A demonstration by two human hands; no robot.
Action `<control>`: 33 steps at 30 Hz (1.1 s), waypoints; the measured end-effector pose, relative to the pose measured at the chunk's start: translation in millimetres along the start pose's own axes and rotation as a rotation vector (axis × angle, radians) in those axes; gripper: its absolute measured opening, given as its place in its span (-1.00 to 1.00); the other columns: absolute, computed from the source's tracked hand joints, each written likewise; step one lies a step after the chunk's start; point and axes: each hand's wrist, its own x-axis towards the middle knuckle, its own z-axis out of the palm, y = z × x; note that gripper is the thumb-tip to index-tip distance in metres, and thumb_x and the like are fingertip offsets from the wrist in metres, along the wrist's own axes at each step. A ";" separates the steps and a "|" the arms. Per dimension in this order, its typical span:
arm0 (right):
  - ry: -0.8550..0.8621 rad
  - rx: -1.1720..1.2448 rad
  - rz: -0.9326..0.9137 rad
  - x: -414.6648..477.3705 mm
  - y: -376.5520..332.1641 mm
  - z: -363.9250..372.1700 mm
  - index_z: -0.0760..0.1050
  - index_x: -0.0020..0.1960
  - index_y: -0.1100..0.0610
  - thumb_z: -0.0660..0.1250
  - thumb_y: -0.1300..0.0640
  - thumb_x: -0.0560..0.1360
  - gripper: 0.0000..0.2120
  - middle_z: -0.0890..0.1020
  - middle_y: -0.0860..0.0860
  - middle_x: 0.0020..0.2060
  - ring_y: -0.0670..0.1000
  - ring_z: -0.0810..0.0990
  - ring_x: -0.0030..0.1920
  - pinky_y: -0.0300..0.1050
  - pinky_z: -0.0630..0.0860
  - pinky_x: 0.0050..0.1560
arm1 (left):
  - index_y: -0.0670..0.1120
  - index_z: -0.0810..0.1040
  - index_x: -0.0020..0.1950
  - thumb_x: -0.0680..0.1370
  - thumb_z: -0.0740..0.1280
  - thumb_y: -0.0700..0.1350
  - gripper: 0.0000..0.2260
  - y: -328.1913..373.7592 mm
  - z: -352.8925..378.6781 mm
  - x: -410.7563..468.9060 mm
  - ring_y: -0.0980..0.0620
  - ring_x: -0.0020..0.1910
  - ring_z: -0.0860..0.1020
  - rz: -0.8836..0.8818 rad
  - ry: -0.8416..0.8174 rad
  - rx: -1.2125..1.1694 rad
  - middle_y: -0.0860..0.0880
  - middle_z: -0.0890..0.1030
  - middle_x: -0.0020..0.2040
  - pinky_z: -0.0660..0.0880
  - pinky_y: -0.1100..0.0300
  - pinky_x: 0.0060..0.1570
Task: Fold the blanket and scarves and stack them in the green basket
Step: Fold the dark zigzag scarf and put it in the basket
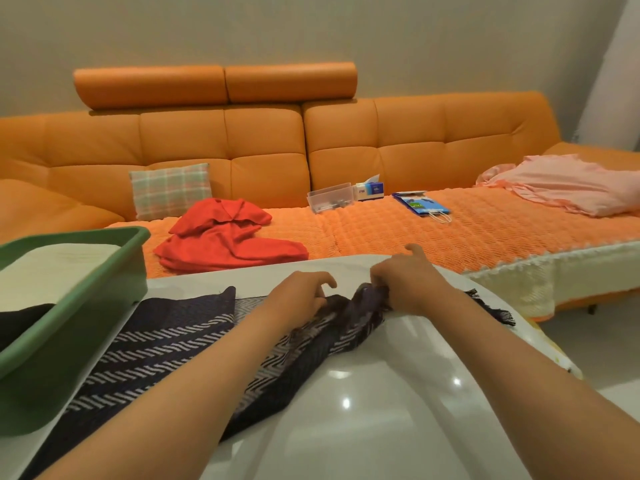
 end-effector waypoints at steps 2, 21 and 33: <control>-0.044 -0.042 -0.004 -13.6 5.8 -11.3 0.54 -0.04 -0.03 0.34 0.21 0.48 -0.85 0.53 -0.08 -0.23 0.04 0.48 -0.05 0.00 0.26 0.30 | -0.01 0.67 0.12 0.57 0.28 -0.24 -0.76 0.8 -1.1 7.3 -0.02 0.02 0.60 -0.046 0.022 0.032 -0.01 0.67 0.02 0.51 0.13 0.04; -0.094 0.174 0.408 11.6 8.8 10.7 0.55 0.04 0.12 0.28 0.06 0.55 -0.84 0.53 0.03 -0.22 0.10 0.53 -0.20 -0.08 0.44 -0.23 | -0.04 0.49 0.05 0.61 0.15 -0.16 -0.86 13.7 12.3 62.2 0.00 -0.40 0.65 -0.318 0.064 -0.325 0.02 0.70 -0.28 0.58 0.10 -0.27; -0.196 0.260 -0.080 10.6 -10.6 19.2 0.50 0.34 -0.16 0.29 0.37 0.40 -0.38 0.45 -0.05 0.39 0.11 0.42 0.36 0.12 0.40 0.30 | 0.07 0.55 0.03 0.53 0.25 -0.25 -0.76 19.2 29.5 9.9 0.12 -0.07 0.53 0.030 0.181 -0.240 0.10 0.59 -0.02 0.49 0.13 0.03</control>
